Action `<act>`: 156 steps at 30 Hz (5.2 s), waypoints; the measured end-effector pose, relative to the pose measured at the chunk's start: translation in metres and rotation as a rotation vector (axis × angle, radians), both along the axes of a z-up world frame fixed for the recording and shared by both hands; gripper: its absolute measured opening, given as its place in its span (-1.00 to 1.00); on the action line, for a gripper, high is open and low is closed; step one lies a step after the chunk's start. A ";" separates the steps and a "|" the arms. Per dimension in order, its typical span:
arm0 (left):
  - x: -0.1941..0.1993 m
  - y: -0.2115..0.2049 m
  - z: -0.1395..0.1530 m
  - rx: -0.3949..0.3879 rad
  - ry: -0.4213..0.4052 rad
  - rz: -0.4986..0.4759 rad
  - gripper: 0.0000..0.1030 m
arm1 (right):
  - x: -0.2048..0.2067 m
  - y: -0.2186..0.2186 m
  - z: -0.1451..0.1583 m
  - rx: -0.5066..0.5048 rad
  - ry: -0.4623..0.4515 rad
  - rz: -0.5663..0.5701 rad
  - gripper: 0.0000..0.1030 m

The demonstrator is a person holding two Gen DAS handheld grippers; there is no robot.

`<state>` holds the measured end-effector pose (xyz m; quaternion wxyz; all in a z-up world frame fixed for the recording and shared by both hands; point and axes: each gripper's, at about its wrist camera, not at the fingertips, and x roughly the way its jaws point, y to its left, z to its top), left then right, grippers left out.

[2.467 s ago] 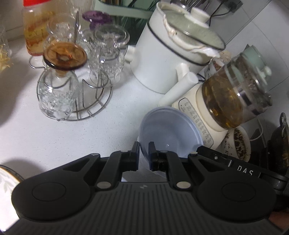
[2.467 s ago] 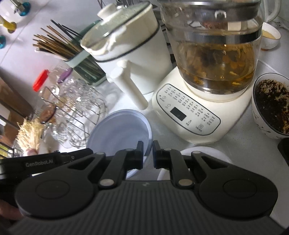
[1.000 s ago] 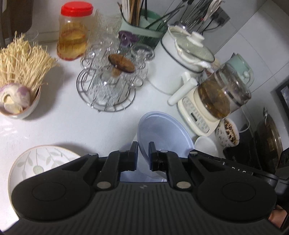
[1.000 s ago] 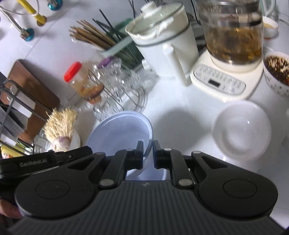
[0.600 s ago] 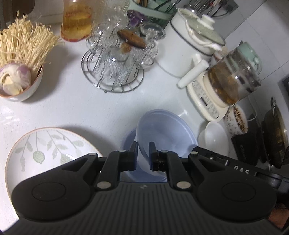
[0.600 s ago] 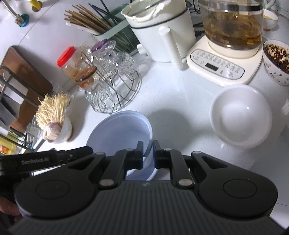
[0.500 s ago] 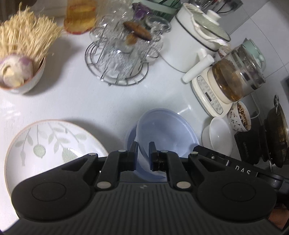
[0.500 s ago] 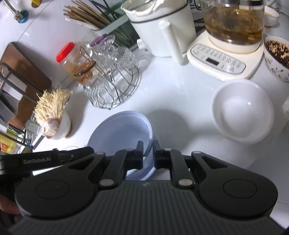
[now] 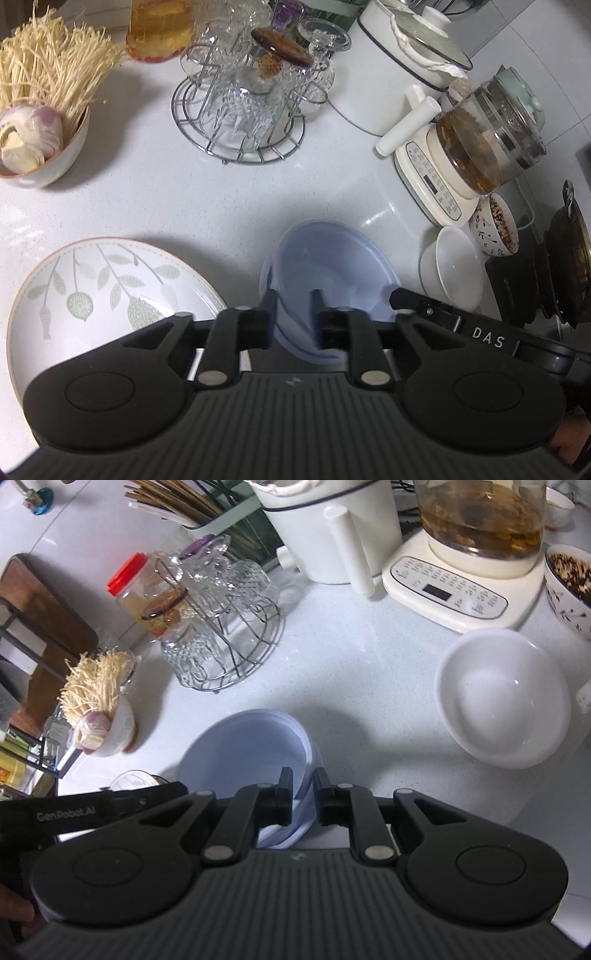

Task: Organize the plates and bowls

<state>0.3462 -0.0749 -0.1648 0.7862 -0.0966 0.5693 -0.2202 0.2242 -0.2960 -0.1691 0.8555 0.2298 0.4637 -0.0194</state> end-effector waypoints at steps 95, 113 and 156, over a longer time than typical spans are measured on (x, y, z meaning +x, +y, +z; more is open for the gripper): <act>-0.007 -0.194 0.068 -0.005 -0.248 -0.393 0.11 | -0.092 -0.130 0.073 -0.213 -0.165 -0.403 0.41; 0.012 -0.229 0.011 0.007 -0.190 -0.366 0.15 | -0.071 -0.169 0.025 -0.128 -0.116 -0.395 0.54; 0.021 -0.221 -0.038 -0.031 -0.190 -0.363 -0.66 | -0.032 -0.163 -0.038 -0.076 -0.141 -0.279 -0.73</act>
